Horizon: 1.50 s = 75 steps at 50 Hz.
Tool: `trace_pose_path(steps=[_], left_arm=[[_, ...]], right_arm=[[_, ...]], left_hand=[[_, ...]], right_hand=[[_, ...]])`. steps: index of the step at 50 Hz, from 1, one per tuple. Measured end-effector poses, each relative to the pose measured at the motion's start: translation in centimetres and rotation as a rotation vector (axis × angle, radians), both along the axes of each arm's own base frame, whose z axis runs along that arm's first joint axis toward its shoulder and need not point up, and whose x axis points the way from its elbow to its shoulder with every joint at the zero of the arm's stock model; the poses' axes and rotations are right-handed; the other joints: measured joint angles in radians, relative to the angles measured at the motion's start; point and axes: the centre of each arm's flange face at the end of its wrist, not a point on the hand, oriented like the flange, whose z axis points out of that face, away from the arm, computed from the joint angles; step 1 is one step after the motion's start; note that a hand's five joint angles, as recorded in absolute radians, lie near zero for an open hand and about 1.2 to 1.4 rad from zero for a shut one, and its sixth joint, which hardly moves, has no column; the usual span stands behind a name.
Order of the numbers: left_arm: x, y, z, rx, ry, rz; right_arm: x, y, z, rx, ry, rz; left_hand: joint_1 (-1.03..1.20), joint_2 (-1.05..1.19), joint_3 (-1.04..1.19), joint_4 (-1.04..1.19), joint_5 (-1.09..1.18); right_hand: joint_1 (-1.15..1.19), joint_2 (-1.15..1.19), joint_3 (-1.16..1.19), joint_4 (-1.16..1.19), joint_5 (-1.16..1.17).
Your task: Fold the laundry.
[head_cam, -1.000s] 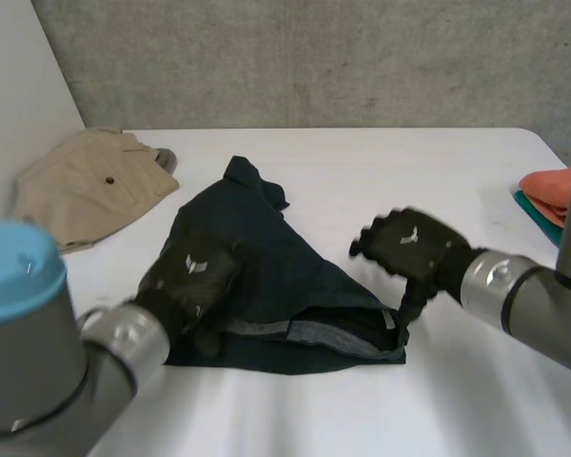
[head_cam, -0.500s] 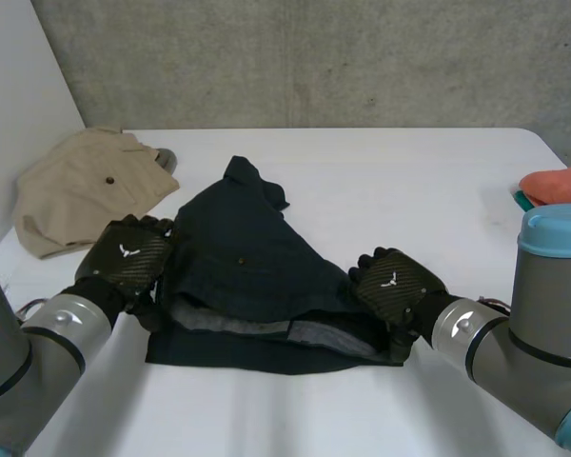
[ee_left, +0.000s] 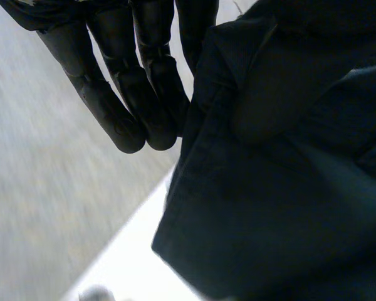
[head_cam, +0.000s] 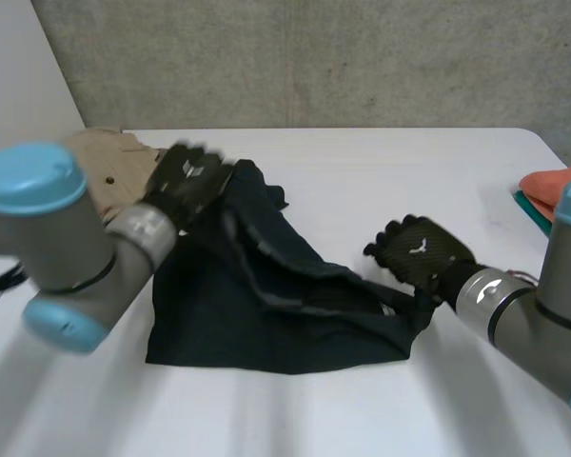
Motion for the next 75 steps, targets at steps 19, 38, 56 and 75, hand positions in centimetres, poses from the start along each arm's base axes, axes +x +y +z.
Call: trace_pose_path(steps=[19, 38, 56, 75], left_arm=[[-14.4, -1.0, 6.9, -0.153, 0.399, -0.278], [-6.2, 2.8, 6.3, -0.106, 0.209, -0.139], [5.3, 12.1, -3.1, 0.342, -0.109, 0.104], [6.7, 10.2, -8.4, 0.381, -0.249, 0.119]], right_arm=[[-3.5, -4.9, 2.0, -0.026, -0.106, -0.272], [-2.7, -2.9, 3.4, -0.047, -0.093, -0.203], [-2.0, 5.2, 2.8, 0.057, 0.133, 0.164], [-0.8, 3.2, -5.0, -0.068, 0.151, 0.116]], left_hand=[[-0.925, -0.971, -0.955, -0.975, -0.932], [-0.926, -0.997, -0.976, -0.995, -0.943], [-0.675, -0.746, -0.737, -0.744, -0.711], [-0.689, -0.776, -0.761, -0.783, -0.759]], right_hand=[[-0.046, -0.059, -0.045, -0.048, -0.036], [-0.052, -0.066, -0.051, -0.055, -0.038], [0.131, 0.101, 0.143, 0.133, 0.174], [0.115, 0.099, 0.131, 0.109, 0.119]])
